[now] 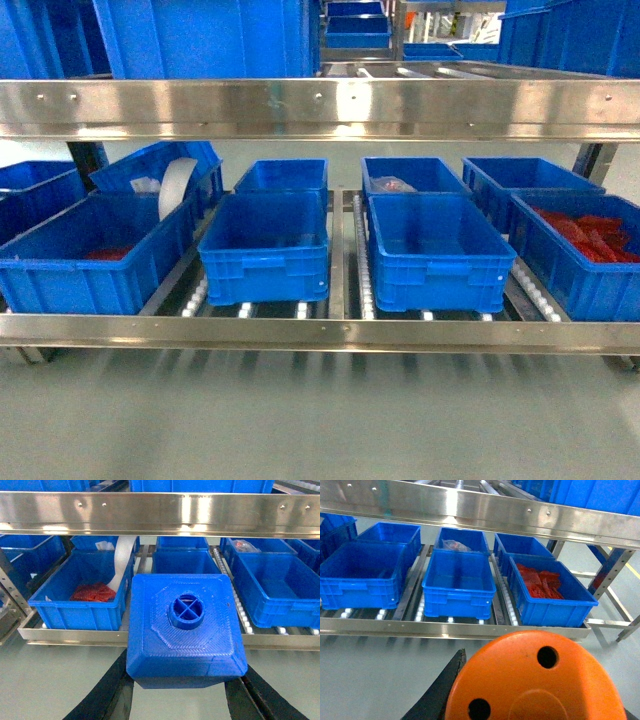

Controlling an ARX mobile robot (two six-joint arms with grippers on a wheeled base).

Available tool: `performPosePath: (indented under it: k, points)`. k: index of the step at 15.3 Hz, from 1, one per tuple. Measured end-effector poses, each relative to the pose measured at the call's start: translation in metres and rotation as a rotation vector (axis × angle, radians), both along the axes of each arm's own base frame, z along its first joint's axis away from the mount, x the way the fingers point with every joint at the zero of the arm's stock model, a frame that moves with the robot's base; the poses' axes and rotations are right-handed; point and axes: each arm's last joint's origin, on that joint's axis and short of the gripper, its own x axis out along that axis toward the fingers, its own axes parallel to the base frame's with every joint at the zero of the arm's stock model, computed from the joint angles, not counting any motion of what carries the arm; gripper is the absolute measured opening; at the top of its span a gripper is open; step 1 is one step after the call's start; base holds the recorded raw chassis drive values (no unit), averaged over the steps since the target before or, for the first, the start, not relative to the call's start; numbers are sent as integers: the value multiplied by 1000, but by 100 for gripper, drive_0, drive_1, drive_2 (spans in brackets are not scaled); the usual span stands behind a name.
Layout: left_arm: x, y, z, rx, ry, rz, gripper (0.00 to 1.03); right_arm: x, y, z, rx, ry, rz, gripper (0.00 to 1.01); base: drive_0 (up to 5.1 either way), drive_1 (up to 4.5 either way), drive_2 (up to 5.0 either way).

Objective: Sort blue parts and orange caps into right shelf containers

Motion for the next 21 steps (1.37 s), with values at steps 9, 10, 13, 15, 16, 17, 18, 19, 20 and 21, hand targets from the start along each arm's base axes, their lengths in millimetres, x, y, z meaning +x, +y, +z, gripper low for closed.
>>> performPosePath:
  k: [9,10,13,15,16,17,18,19,20,21]
  points:
    - [0,0,0,-1,1,-1,43,0,0,0,0,-2,-2,43,213,251,-475]
    - [0,0,0,0,2,0,43,0,0,0,-1,-1,-3,43,7,390,-377]
    - [0,-1,0,-1,1,-5,43,0,0,0,-1,-4,-6,43,7,390,-377]
    - [0,0,0,-1,4,-3,43,0,0,0,-1,-3,-4,43,18,410,-374]
    - [0,0,0,-1,1,-3,43,0,0,0,0,-2,-3,43,16,416,-384]
    - [0,0,0,-1,2,-3,43,0,0,1,0,-5,-3,43,16,387,-355]
    - [0,0,0,0,-2,-2,43,0,0,0,0,-3,-3,43,0,0,0]
    - [1,0,1,0,-4,-3,43,0,0,0,-1,1,-3,43,0,0,0]
    - [1,0,0,-1,1,-4,43,0,0,0,0,-2,-2,43,0,0,0]
    - [1,0,1,0,-5,-4,43,0,0,0,0,-4,-2,43,0,0,0]
